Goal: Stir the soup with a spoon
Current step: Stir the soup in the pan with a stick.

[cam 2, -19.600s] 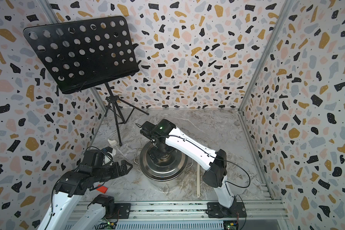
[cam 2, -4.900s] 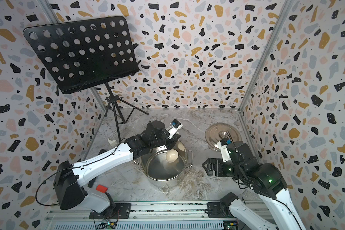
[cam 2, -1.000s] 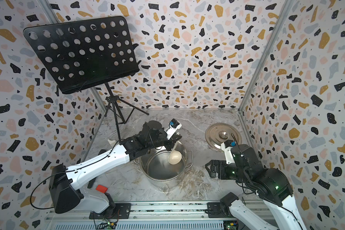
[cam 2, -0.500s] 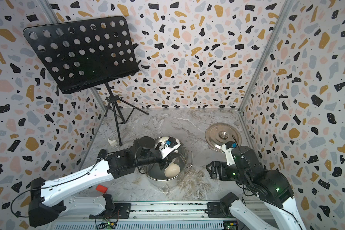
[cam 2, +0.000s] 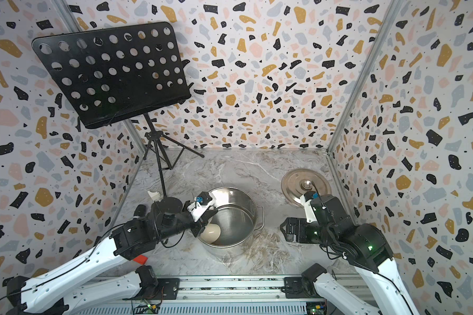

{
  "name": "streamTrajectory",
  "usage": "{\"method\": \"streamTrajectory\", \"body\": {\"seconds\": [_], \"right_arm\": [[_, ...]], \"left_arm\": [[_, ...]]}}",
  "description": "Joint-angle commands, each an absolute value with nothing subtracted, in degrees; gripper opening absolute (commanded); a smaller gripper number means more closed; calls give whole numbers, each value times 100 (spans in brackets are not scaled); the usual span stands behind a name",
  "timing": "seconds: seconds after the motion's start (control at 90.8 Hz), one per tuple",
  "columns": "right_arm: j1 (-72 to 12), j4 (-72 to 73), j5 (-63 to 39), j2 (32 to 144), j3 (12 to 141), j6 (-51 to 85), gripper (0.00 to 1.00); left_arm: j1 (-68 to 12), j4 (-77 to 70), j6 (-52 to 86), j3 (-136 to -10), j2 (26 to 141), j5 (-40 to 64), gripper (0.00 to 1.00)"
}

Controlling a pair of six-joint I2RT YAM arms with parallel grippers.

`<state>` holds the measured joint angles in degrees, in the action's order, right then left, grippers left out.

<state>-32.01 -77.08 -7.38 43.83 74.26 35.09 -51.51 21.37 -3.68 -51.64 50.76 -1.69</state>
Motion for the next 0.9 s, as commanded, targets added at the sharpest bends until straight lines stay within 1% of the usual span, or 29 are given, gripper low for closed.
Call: {"method": "streamTrajectory", "body": {"seconds": [0.0, 0.176, 0.363, 0.551, 0.716, 0.892], "right_arm": [[-3211, -7693, -790, 4403, 7585, 3447, 96], [-3208, -7699, -798, 4370, 7600, 3466, 96], [-3209, -7693, -759, 4239, 7544, 3499, 96], [-3210, -7696, -632, 4057, 7467, 3579, 96], [-3210, -7703, -523, 3887, 7356, 3679, 97], [-3210, -7705, -421, 3813, 7280, 3753, 97]], "left_arm": [[-4690, 1724, -343, -5115, 5110, -205, 0], [-4290, 1147, -339, -5447, 5735, -237, 0], [-4254, 840, -466, -6100, 6674, 101, 0], [-4263, 661, -364, -6578, 7334, 568, 0], [-4432, 540, -315, -6886, 7728, 793, 0], [-4881, 586, -498, -7232, 8079, 940, 0]]}}
